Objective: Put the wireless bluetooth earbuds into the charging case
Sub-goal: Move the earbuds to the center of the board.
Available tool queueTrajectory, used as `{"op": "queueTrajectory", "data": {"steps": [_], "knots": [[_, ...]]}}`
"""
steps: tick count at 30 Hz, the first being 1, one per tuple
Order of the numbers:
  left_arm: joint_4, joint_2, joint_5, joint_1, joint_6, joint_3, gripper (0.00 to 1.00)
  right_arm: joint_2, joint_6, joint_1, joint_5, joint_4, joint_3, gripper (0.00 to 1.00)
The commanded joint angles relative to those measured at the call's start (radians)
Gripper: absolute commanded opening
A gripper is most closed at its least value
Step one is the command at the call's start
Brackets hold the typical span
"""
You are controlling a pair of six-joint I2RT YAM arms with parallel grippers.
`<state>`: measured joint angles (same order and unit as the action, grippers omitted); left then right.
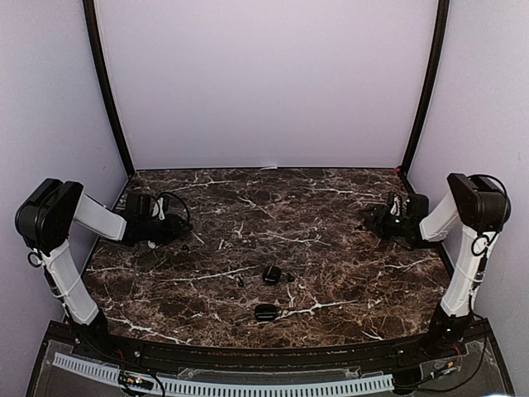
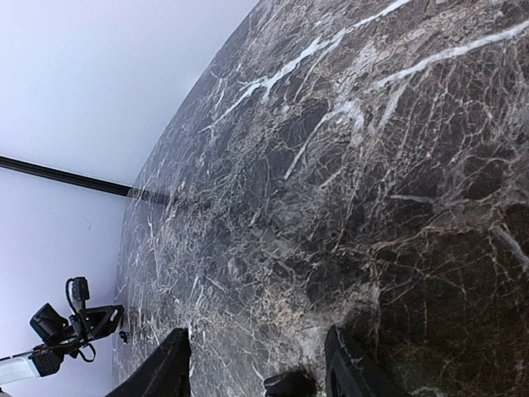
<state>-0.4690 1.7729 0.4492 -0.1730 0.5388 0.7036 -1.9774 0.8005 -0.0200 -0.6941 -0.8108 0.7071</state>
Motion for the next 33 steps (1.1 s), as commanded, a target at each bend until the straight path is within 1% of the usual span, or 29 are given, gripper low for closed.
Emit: {"op": "queueTrajectory", "data": {"steps": [1,3,11,16,20,23,26,29,33], "knots": [[-0.069,0.022,0.017,0.001,0.046,-0.05,0.45,0.004,-0.046,0.021,0.023,0.066,0.028,0.55],[-0.09,0.024,0.024,0.0,0.059,-0.073,0.44,0.006,-0.055,0.04,0.02,0.087,0.019,0.55],[-0.129,0.011,0.034,-0.055,0.095,-0.159,0.44,0.017,0.008,0.115,-0.043,-0.03,-0.105,0.55],[-0.16,-0.052,-0.005,-0.154,0.156,-0.251,0.44,0.092,0.012,0.219,-0.032,-0.051,-0.206,0.54],[-0.215,-0.13,-0.046,-0.253,0.237,-0.348,0.44,0.156,0.057,0.308,-0.005,-0.136,-0.307,0.54],[-0.211,-0.196,-0.094,-0.313,0.269,-0.402,0.44,0.209,0.085,0.376,0.023,-0.176,-0.37,0.54],[-0.185,-0.25,-0.12,-0.359,0.288,-0.432,0.44,0.266,0.077,0.438,0.055,-0.146,-0.4,0.54],[-0.168,-0.303,-0.131,-0.384,0.304,-0.457,0.44,0.325,0.047,0.46,0.077,-0.088,-0.409,0.54],[-0.121,-0.374,-0.158,-0.39,0.284,-0.466,0.45,0.441,-0.048,0.458,0.155,0.082,-0.375,0.55]]}}
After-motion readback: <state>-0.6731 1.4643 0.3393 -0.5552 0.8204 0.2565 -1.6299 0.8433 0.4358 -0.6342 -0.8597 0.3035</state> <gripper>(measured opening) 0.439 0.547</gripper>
